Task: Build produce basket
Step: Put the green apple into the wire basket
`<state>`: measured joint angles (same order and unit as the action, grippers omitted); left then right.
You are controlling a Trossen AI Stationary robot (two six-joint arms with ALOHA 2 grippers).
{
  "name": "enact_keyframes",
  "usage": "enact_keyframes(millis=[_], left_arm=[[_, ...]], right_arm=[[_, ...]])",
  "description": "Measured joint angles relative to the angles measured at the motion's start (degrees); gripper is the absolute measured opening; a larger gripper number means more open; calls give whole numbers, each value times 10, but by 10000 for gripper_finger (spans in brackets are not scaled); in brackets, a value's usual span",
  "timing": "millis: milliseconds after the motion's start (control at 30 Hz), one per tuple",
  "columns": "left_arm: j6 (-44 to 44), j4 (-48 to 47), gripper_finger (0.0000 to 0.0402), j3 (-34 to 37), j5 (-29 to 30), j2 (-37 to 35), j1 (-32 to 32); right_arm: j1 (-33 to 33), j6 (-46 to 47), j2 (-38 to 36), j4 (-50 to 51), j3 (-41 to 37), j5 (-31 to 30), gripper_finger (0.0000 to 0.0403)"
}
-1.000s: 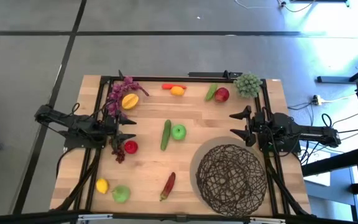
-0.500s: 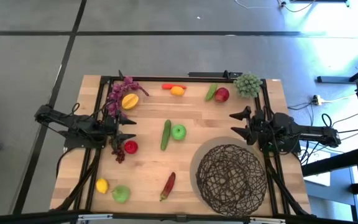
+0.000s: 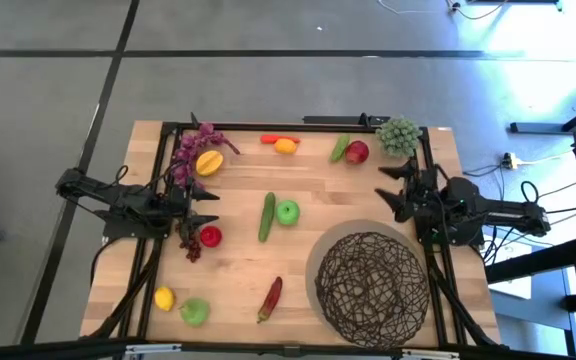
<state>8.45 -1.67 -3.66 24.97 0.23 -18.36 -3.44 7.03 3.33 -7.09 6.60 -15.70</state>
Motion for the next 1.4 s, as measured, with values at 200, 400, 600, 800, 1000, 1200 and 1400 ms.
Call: enact_keyframes(millis=[200,400,600,800,1000,1200,1400], left_arm=[[0,0,279,0,0,0,0],[-2,8,279,0,10,0,0],[-38,10,279,-13,19,8,0],[-60,-47,279,-79,60,46,0],[-47,-144,279,-155,76,117,1],[-5,-184,279,-216,105,185,1],[18,-230,279,-285,109,259,1]], right_arm=[[0,-8,101,98,118,-72,342],[0,30,259,204,255,-72,342],[0,128,394,273,381,-67,342],[0,150,475,306,473,32,342],[0,129,523,304,513,122,342],[0,146,550,296,514,189,342],[-8,180,586,317,532,187,342]])
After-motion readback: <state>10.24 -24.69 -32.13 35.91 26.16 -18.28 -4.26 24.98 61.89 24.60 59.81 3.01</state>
